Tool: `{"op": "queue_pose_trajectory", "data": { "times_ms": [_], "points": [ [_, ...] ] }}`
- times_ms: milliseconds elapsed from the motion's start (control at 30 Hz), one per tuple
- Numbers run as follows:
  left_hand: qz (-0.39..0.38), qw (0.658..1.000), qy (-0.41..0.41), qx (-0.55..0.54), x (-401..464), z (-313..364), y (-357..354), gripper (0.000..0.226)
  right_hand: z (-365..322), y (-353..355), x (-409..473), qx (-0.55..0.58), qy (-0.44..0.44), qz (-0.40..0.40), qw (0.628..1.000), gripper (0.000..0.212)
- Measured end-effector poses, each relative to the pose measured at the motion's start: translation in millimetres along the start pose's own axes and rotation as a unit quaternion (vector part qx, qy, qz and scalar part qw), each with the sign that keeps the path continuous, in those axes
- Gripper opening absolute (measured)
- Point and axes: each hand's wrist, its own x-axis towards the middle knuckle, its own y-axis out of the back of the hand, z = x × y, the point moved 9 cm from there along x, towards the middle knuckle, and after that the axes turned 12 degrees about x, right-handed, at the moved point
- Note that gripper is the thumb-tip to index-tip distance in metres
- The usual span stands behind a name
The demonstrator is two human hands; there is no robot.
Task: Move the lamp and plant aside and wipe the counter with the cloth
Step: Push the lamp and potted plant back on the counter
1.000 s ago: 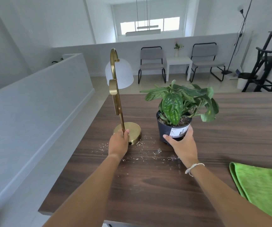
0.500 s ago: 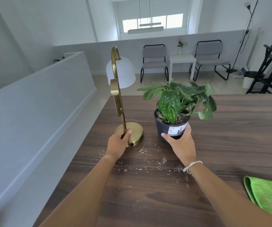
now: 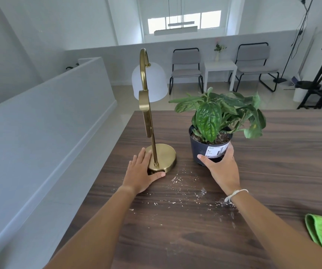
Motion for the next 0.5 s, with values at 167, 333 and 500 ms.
{"op": "queue_pose_trajectory", "data": {
  "times_ms": [167, 333, 500],
  "points": [
    [-0.057, 0.997, -0.044, 0.023, 8.7, -4.9, -4.2, 0.092, -0.1, -3.7, 5.9, 0.003, -0.001, 0.0, 1.0, 0.101],
    [-0.044, 0.998, -0.048, 0.023, 12.6, -7.4, -4.3, 0.09, -0.9, -7.9, 11.1, 0.0, 0.001, 0.001, 1.0, 0.1],
    [-0.016, 0.999, -0.031, 0.008, 21.2, -5.7, -0.8, 0.088, -2.6, -14.5, 18.2, 0.006, 0.001, -0.002, 1.0, 0.1]
  ]
}}
